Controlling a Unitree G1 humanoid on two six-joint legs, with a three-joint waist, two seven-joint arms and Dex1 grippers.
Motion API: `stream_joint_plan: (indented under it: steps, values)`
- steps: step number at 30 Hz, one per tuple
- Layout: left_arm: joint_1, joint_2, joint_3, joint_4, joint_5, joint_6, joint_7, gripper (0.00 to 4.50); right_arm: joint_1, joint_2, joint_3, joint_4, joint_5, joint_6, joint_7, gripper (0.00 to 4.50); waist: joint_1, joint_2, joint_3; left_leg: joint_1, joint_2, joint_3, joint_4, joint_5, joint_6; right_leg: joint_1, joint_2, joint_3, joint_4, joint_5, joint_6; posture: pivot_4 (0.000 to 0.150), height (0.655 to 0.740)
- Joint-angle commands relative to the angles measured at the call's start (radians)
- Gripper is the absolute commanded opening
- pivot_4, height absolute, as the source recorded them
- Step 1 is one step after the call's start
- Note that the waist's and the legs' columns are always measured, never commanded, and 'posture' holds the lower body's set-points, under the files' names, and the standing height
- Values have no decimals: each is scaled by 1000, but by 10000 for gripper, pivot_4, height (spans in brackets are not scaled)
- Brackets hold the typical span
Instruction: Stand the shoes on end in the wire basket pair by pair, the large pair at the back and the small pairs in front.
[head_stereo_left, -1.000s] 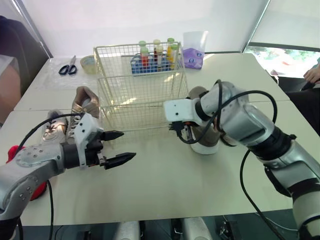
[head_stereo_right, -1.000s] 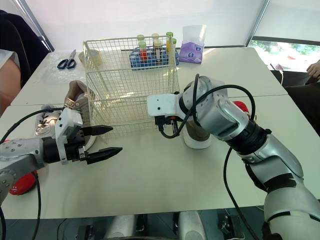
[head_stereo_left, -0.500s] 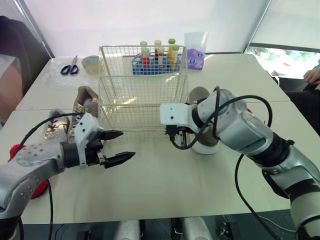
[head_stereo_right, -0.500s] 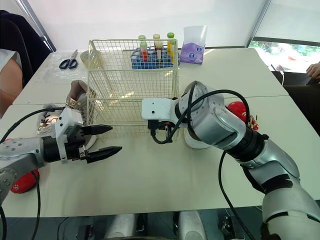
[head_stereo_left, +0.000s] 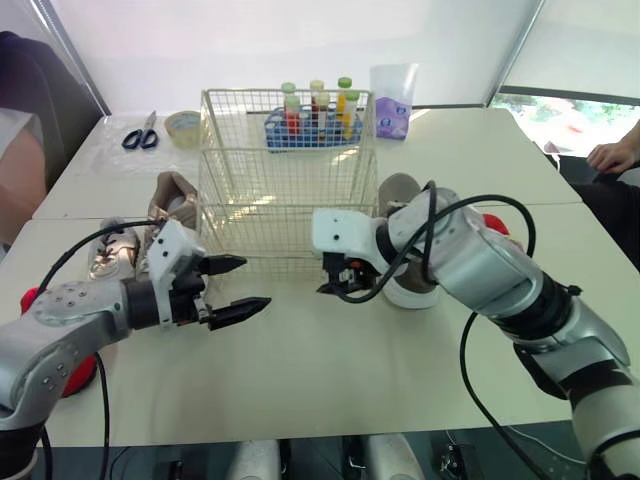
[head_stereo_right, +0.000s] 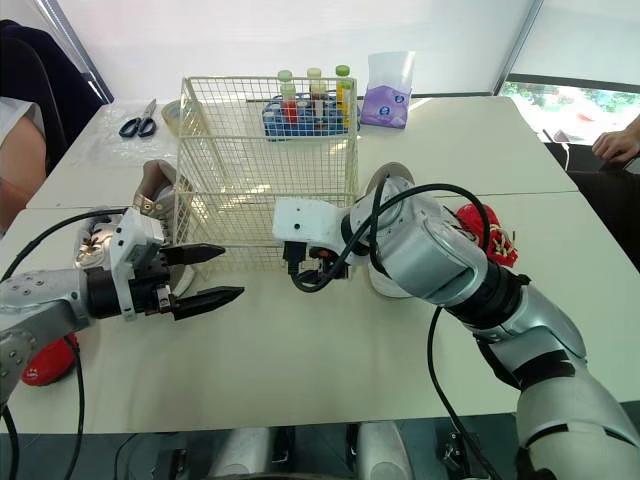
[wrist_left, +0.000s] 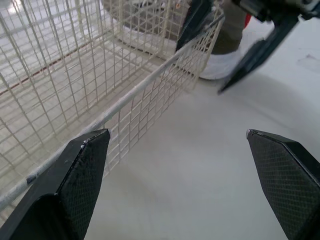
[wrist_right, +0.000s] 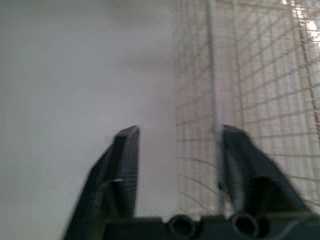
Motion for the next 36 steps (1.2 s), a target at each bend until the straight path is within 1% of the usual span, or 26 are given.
stream_joint_plan:
  steps: [1, 3, 4, 5, 7, 8, 10, 11, 12, 13, 16, 20, 23, 25, 28, 29, 32, 36]
  values:
    - [-36, -6, 37, 5, -49, -2, -16, 45000, -35, 15, -191, -37, 99, 83, -24, 30548, 1, 0, 0, 0, 0, 0, 0, 0, 0, 0, 0, 0, 0, 0, 0, 1500, 7400]
    - [-53, -11, 63, 20, -101, 13, -22, 45000, -55, 5, -326, -33, 183, 120, -5, 30548, 2, 0, 0, 0, 0, 0, 0, 0, 0, 0, 0, 0, 0, 0, 0, 1500, 7400]
    - [-68, -16, 82, 33, -146, 27, -20, 45000, -73, 8, -438, 3, 223, 134, -10, 30548, 1, 0, 0, 0, 0, 0, 0, 0, 0, 0, 0, 0, 0, 0, 0, 1500, 7400]
    - [-83, -23, 100, 45, -190, 38, -11, 45000, -85, 10, -543, 45, 246, 112, -35, 30548, 1, 0, 0, 0, 0, 0, 0, 0, 0, 0, 0, 0, 0, 0, 0, 1500, 7400]
    - [-102, -32, 124, 61, -243, 52, 7, 45000, -92, 13, -661, 94, 278, 64, -84, 30548, 2, -1, 0, 0, 0, 0, 0, 0, 0, 0, 0, 0, 0, 0, 0, 1500, 7400]
    - [-140, -65, 140, 87, -289, 56, 73, 45000, -100, 40, -746, 126, 284, 11, -145, 30548, 2, -1, 0, 0, 0, 0, 0, 0, 0, 0, 0, 0, 0, 0, 0, 1500, 7400]
    - [-206, -130, 163, 114, -387, 58, 212, 45000, -100, 92, -895, 163, 301, -24, -261, 36106, 2, -1, -1, 1, 0, 0, 0, 0, 0, 1, 0, 0, 0, 0, 0, 1500, 7400]
    - [-222, -149, 171, 115, -424, 61, 259, 45000, -92, 106, -935, 167, 310, -26, -302, 39361, 2, -1, -1, 1, 0, -1, 0, 0, 0, 1, 0, 0, 0, 0, 0, 1500, 7400]
    - [-224, -156, 176, 105, -453, 69, 287, 45000, -73, 111, -948, 150, 322, -25, -326, 44350, 1, -1, -1, 1, 0, -1, 0, 0, 0, 2, 0, 0, 1, 0, 0, 1500, 7400]
    - [-221, -160, 166, 82, -465, 76, 310, 45000, -32, 114, -955, 116, 334, -33, -344, 44792, -1, -1, -1, 1, 0, 0, 0, 0, 0, 1, 0, 1, 1, 0, 0, 1500, 7400]
    - [-212, -169, 71, 1, -416, 81, 361, 45000, 199, 167, -1021, -42, 359, -77, -420, 44792, 1, -3, -2, 1, 0, -1, -1, 0, 0, 2, 0, 2, 1, 0, 1, 1500, 7400]
    - [-199, -206, 11, -53, -473, 90, 432, 45000, 435, 199, -1068, -124, 331, -183, -536, 44792, 4, -1, -1, 0, -2, -1, -1, 1, -1, 1, 0, 4, 2, -1, 2, 1500, 7400]
    - [-164, -211, -25, -111, -481, 84, 451, 45000, 603, 249, -1050, -233, 324, -237, -626, 44792, 3, -1, -1, 1, -2, -1, -1, 1, -1, 2, 1, 5, 2, -1, 2, 1500, 7400]
    - [-147, -207, -31, -126, -479, 73, 458, 45000, 666, 282, -1039, -284, 336, -252, -679, 44792, -3, -1, -1, 2, -1, -2, -1, 1, -1, 2, 2, 5, 2, -1, 2, 1500, 7400]
    - [-116, -167, -51, -139, -434, 82, 422, 45000, 832, 361, -987, -382, 299, -303, -775, 44792, 0, -1, -1, 4, -1, -2, -2, 2, -2, 2, 4, 7, 2, -1, 1, 1500, 7400]
    - [-107, -156, -56, -138, -422, 84, 408, 45000, 882, 391, -971, -415, 313, -292, -797, 44792, 0, -1, -1, 5, 0, -2, -3, 2, -2, 3, 5, 7, 2, -2, 1, 1500, 7400]
    - [-95, -141, -63, -134, -413, 75, 388, 45000, 957, 417, -914, -466, 354, -278, -814, 44792, 1, -1, -1, 5, 0, -3, -3, 2, -3, 3, 5, 7, 2, -3, 1, 1500, 7400]
    - [-90, -139, -78, -125, -380, 71, 366, 45000, 1018, 450, -841, -433, 319, -337, -884, 44792, 0, -1, -2, 5, -1, -2, -2, 2, -3, 3, 4, 7, 1, -4, 0, 1500, 7400]
